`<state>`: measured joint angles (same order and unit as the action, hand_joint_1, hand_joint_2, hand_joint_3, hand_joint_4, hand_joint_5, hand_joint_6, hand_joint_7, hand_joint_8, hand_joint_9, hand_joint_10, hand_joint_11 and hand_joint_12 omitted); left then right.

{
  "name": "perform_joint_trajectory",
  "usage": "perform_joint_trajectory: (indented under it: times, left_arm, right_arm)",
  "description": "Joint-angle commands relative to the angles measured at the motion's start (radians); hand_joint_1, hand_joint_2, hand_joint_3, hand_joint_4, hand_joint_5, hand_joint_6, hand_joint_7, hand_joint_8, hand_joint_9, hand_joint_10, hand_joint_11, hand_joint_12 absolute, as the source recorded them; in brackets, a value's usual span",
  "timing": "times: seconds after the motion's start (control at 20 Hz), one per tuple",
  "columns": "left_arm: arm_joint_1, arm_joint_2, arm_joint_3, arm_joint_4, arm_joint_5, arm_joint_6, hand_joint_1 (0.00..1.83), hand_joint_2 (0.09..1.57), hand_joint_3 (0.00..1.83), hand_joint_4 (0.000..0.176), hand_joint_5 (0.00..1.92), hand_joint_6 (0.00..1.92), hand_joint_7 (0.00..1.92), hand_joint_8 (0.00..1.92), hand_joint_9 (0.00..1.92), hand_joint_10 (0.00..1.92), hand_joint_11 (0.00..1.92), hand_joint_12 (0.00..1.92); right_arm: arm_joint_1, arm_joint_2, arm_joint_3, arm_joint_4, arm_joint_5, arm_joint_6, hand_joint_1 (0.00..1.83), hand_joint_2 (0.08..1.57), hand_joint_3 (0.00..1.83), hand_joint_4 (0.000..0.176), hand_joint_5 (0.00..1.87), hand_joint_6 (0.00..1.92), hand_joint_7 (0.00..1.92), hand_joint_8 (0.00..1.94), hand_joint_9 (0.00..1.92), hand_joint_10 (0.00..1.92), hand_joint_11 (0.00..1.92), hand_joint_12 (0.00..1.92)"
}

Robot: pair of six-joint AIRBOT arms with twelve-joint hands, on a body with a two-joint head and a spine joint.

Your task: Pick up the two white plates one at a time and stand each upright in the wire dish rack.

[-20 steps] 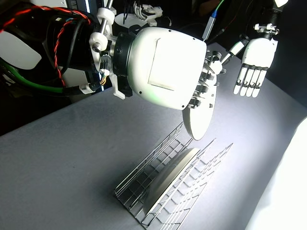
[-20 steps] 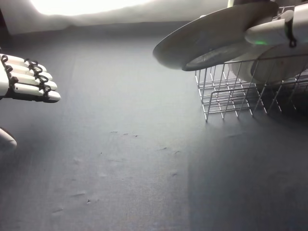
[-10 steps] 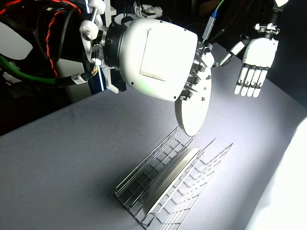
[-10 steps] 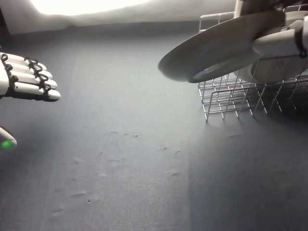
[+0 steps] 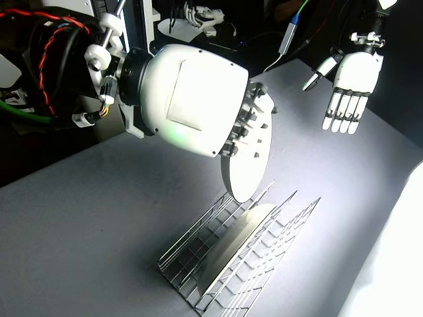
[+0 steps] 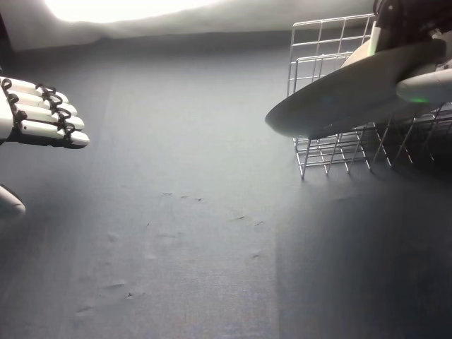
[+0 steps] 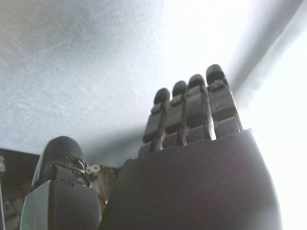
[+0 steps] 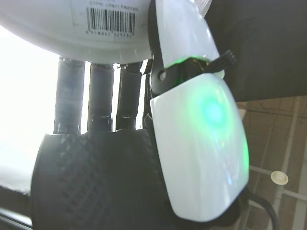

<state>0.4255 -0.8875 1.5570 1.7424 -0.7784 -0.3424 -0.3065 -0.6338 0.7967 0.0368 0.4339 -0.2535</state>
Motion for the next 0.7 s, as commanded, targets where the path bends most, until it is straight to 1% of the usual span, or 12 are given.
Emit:
perform_joint_trajectory:
  times: [0.0,0.05,0.1,0.15,0.3,0.45,0.65]
  left_arm:
    - [-0.010,0.008,0.000,-0.049,0.000,-0.002,0.00,1.10,0.00,0.000,0.00,0.00,0.00,0.00,0.00,0.00,0.00,0.00]
    - [-0.010,0.008,-0.003,-0.048,0.000,-0.002,0.00,1.10,0.00,0.000,0.00,0.00,0.00,0.00,0.00,0.00,0.00,0.00]
    - [-0.010,0.008,-0.004,-0.048,0.000,-0.002,0.00,1.10,0.00,0.000,0.00,0.00,0.00,0.00,0.00,0.00,0.00,0.00]
    - [-0.010,0.008,-0.004,-0.048,0.000,-0.002,0.00,1.09,0.00,0.000,0.00,0.00,0.00,0.00,0.00,0.00,0.00,0.00]
    - [-0.010,0.007,-0.004,-0.048,0.001,-0.002,0.00,1.10,0.00,0.000,0.01,0.00,0.00,0.00,0.00,0.00,0.00,0.00]
    - [-0.010,0.006,-0.005,-0.048,0.003,-0.002,0.00,1.10,0.00,0.000,0.01,0.00,0.00,0.00,0.00,0.00,0.00,0.00]
    - [-0.010,0.006,-0.012,-0.048,0.004,-0.002,0.00,1.09,0.00,0.000,0.00,0.00,0.00,0.00,0.00,0.00,0.00,0.00]
  right_arm:
    - [-0.001,0.005,0.011,0.020,0.154,0.008,1.38,1.10,0.00,0.000,0.93,1.04,1.02,0.89,0.98,1.07,0.86,1.28]
    - [-0.020,-0.005,0.027,0.020,0.161,0.003,1.38,1.10,0.00,0.000,0.92,1.05,1.01,0.91,0.96,1.10,0.84,1.29]
    - [-0.031,-0.011,0.037,0.020,0.166,0.002,1.38,1.09,0.00,0.000,0.95,1.02,1.04,0.86,0.97,1.08,0.85,1.28]
    - [-0.046,-0.020,0.052,0.020,0.172,-0.002,1.38,1.10,0.00,0.000,0.93,1.04,1.01,0.89,0.96,1.10,0.84,1.28]
    - [-0.073,-0.050,0.100,0.014,0.177,-0.008,1.38,1.10,0.00,0.000,0.95,1.02,1.03,0.87,0.95,1.11,0.83,1.31]
    - [-0.100,-0.081,0.145,-0.041,0.201,-0.012,1.38,1.10,0.00,0.000,0.95,1.04,1.01,0.89,0.95,1.11,0.82,1.29]
    - [-0.105,-0.118,0.200,-0.119,0.202,-0.019,1.38,1.09,0.00,0.000,0.98,0.98,1.03,0.84,0.99,1.08,0.82,1.29]
